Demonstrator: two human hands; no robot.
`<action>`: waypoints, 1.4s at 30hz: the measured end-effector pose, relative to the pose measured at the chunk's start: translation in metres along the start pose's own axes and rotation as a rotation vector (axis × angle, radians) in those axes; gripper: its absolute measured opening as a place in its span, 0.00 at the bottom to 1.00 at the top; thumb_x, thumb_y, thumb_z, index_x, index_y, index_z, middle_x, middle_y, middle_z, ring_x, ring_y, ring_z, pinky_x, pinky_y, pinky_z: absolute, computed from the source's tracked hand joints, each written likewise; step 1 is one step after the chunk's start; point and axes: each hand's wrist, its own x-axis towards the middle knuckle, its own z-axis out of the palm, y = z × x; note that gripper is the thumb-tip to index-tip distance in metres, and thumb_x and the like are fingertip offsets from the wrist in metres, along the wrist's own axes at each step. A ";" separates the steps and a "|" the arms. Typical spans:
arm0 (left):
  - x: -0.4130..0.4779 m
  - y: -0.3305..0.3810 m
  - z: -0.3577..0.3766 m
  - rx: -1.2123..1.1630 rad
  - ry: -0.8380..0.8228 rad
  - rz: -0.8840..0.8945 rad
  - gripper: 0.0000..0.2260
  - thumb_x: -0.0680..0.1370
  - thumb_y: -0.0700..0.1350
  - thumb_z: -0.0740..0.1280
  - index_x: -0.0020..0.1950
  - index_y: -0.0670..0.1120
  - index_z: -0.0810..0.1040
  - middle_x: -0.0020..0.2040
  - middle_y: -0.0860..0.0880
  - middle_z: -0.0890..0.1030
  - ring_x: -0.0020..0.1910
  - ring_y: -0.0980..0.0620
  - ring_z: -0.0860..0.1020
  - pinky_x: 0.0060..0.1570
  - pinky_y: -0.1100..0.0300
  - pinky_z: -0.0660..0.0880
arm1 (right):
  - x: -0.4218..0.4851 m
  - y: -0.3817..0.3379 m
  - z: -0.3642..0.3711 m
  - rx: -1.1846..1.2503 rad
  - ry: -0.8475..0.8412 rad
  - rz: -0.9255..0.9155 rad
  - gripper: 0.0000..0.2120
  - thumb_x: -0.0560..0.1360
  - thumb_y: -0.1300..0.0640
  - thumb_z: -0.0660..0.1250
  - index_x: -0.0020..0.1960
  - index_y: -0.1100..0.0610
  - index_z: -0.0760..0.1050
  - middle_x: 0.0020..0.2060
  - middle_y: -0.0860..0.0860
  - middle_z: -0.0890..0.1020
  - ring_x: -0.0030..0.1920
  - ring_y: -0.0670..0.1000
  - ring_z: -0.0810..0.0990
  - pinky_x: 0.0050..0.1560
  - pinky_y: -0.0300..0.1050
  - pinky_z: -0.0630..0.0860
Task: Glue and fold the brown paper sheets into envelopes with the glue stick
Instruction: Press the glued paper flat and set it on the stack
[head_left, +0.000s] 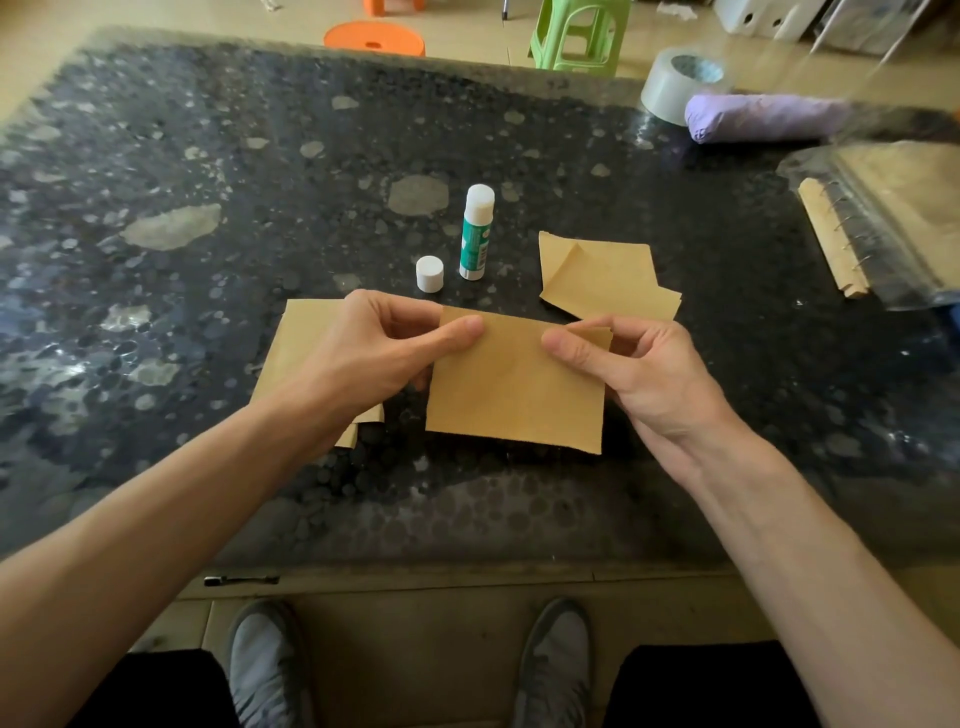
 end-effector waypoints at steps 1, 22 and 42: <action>0.000 0.001 0.000 -0.021 -0.011 -0.012 0.12 0.76 0.52 0.74 0.55 0.48 0.88 0.50 0.49 0.88 0.54 0.43 0.85 0.59 0.46 0.79 | 0.000 -0.001 -0.001 0.028 -0.005 -0.006 0.14 0.65 0.49 0.80 0.47 0.55 0.88 0.48 0.52 0.89 0.53 0.50 0.87 0.61 0.53 0.82; -0.005 -0.002 0.019 -0.049 -0.019 -0.021 0.10 0.77 0.50 0.74 0.54 0.47 0.88 0.48 0.51 0.89 0.49 0.53 0.87 0.50 0.61 0.83 | -0.005 0.001 0.015 -0.148 -0.025 -0.035 0.10 0.69 0.43 0.80 0.45 0.47 0.89 0.46 0.45 0.88 0.51 0.46 0.85 0.51 0.46 0.83; -0.005 0.002 0.014 -0.064 0.046 0.008 0.06 0.80 0.46 0.72 0.54 0.49 0.87 0.46 0.51 0.89 0.46 0.56 0.87 0.41 0.69 0.79 | -0.003 0.000 0.012 -0.125 0.040 -0.032 0.11 0.68 0.43 0.80 0.45 0.47 0.89 0.44 0.41 0.87 0.47 0.39 0.83 0.47 0.43 0.79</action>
